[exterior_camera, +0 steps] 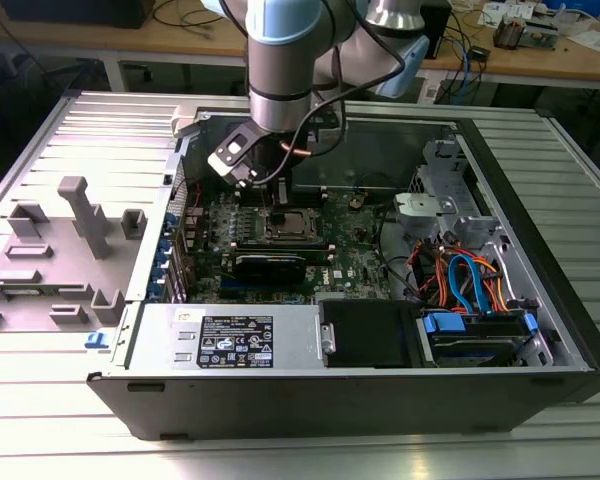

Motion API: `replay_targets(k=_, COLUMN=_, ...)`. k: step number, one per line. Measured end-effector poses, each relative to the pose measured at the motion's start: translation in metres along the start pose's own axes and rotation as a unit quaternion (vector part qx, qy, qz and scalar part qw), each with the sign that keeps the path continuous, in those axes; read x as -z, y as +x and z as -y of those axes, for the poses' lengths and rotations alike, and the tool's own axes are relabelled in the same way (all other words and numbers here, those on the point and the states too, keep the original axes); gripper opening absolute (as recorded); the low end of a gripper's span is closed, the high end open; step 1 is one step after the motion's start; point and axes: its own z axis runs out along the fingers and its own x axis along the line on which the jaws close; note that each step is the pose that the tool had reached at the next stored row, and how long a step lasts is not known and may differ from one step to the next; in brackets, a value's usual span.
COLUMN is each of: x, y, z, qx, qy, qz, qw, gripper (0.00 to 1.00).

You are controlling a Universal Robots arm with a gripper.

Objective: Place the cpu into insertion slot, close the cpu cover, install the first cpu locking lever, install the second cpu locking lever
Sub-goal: 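Close the cpu cover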

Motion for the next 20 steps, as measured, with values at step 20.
replay_targets(k=20, x=0.0052, y=-0.0026, z=-0.022, qx=-0.015, qy=0.0004, qz=0.0006, qw=0.9999, gripper=0.11)
